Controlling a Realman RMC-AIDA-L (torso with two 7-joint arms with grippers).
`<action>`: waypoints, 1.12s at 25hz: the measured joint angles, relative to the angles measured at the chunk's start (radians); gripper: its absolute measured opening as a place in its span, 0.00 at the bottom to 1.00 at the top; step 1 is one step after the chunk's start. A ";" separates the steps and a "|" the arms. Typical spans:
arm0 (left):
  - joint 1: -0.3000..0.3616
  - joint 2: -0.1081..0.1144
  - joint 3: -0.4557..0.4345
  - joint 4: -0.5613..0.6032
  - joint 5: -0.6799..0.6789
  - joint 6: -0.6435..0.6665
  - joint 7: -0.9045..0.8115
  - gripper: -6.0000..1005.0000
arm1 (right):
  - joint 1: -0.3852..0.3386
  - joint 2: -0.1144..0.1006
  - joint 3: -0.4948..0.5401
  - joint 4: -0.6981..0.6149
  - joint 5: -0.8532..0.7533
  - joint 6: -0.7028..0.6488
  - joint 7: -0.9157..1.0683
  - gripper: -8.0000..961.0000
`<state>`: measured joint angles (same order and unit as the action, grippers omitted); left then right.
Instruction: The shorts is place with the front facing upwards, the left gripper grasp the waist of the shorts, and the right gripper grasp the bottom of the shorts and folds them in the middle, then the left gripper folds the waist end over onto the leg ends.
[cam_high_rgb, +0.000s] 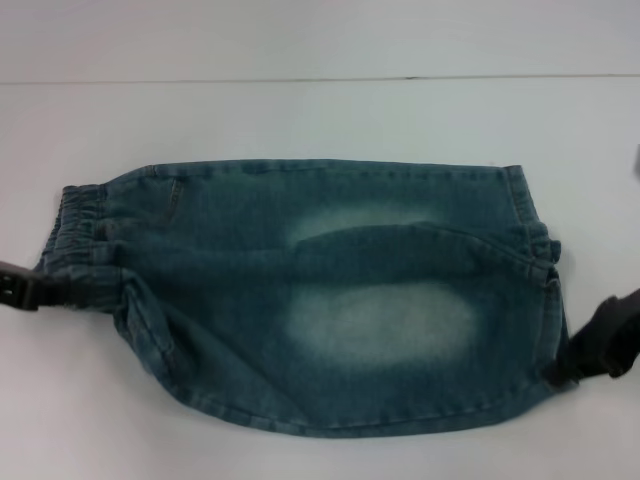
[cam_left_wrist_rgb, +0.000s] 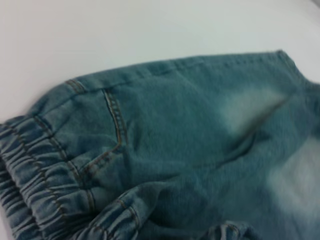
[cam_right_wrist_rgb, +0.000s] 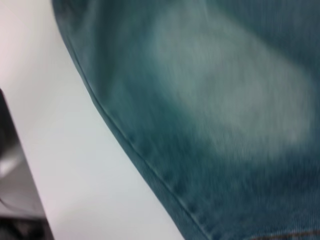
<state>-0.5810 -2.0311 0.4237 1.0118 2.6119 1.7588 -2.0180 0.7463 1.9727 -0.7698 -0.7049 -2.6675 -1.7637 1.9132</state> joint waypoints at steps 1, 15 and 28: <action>-0.005 0.004 -0.008 -0.004 -0.003 0.001 -0.022 0.02 | -0.004 -0.008 0.024 0.003 0.017 -0.008 -0.014 0.04; -0.044 0.035 -0.103 -0.063 -0.052 -0.156 -0.230 0.02 | -0.095 -0.033 0.246 0.144 0.439 0.218 -0.151 0.04; -0.049 0.024 -0.099 -0.127 -0.146 -0.339 -0.265 0.02 | -0.123 0.062 0.256 0.207 0.691 0.625 -0.342 0.04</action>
<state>-0.6304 -2.0071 0.3243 0.8852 2.4654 1.4199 -2.2829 0.6232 2.0349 -0.5140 -0.4983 -1.9769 -1.1390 1.5713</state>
